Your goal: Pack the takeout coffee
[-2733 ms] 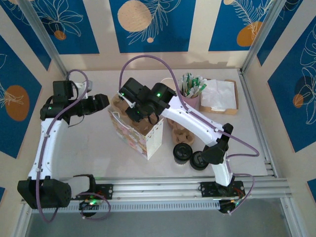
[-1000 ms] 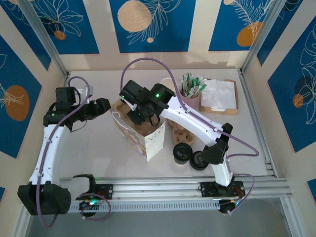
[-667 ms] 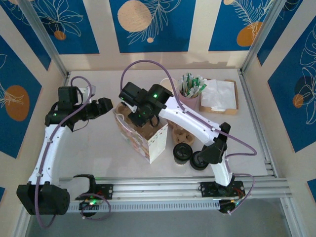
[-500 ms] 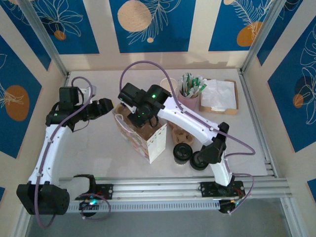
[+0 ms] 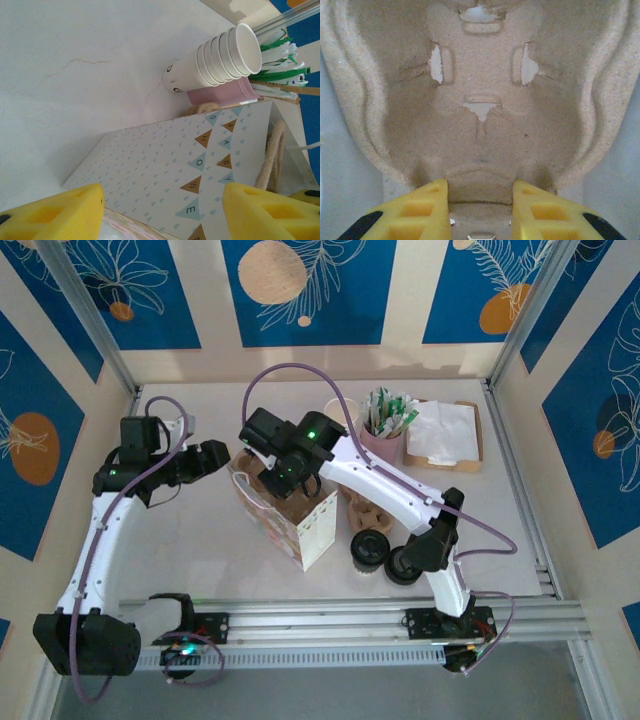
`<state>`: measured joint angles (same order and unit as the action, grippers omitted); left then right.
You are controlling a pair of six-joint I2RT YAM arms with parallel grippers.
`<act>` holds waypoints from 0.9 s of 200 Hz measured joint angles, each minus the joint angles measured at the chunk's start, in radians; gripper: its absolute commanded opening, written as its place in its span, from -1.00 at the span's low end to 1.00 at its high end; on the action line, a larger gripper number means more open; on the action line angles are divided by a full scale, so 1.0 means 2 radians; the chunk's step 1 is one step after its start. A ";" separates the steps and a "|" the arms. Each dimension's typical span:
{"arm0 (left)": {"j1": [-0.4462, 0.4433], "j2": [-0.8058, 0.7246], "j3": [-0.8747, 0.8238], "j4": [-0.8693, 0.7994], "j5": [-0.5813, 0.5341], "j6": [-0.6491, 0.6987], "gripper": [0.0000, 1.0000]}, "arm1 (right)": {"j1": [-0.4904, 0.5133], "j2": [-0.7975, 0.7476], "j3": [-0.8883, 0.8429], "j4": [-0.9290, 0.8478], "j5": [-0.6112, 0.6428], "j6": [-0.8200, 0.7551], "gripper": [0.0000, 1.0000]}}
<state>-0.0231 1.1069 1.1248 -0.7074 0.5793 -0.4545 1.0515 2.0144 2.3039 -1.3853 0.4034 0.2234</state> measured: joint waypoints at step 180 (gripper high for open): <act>-0.014 -0.006 0.024 -0.044 0.024 -0.004 -0.02 | 0.000 0.000 0.000 0.000 0.000 0.003 -0.41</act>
<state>-0.0502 1.0954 1.1736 -0.7956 0.6266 -0.4629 1.0508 2.0144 2.3039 -1.3857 0.4034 0.2302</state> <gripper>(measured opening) 0.494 0.298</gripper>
